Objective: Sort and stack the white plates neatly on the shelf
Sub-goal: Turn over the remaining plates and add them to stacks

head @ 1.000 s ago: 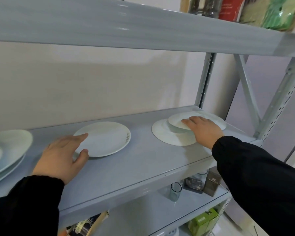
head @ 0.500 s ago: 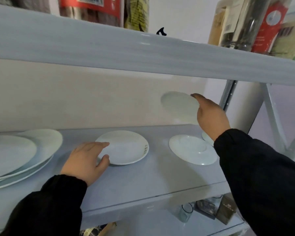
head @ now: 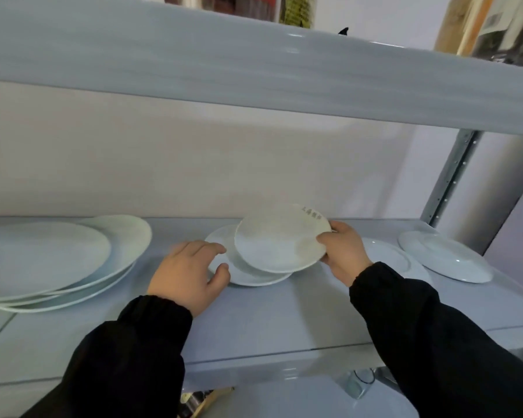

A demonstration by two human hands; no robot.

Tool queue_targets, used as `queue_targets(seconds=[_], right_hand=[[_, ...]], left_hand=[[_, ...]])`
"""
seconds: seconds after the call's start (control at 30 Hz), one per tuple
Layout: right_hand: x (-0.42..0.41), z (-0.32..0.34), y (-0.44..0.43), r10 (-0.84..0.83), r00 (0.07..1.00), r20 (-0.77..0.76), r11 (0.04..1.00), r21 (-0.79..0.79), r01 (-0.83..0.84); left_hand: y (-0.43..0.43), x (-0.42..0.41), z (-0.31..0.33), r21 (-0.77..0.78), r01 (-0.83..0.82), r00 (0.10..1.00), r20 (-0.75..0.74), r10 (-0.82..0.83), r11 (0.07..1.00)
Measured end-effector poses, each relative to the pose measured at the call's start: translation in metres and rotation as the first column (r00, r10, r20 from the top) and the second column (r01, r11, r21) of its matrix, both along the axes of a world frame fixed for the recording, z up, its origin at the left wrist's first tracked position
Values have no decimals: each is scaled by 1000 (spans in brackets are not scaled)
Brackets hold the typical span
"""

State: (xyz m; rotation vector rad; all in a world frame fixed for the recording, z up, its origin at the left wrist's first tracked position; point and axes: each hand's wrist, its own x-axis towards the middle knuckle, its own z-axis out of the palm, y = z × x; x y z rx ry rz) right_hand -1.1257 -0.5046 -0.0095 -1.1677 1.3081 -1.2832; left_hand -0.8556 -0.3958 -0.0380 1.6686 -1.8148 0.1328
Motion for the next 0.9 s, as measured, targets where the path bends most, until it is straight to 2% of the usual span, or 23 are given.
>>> queue_targets(seconds=[0.13, 0.33, 0.9], right_hand=[[6, -20, -7, 30, 999, 40, 997, 75, -33], [10, -22, -14, 54, 998, -11, 993, 107, -53], [-4, -10, -9, 94, 990, -107, 996, 10, -94]], left_hand=[[-2, 1, -1, -29, -18, 1000, -12, 18, 999], [-5, 2, -3, -46, -18, 1000, -12, 17, 999], [-3, 1, -1, -11, -3, 1000, -11, 3, 1000]])
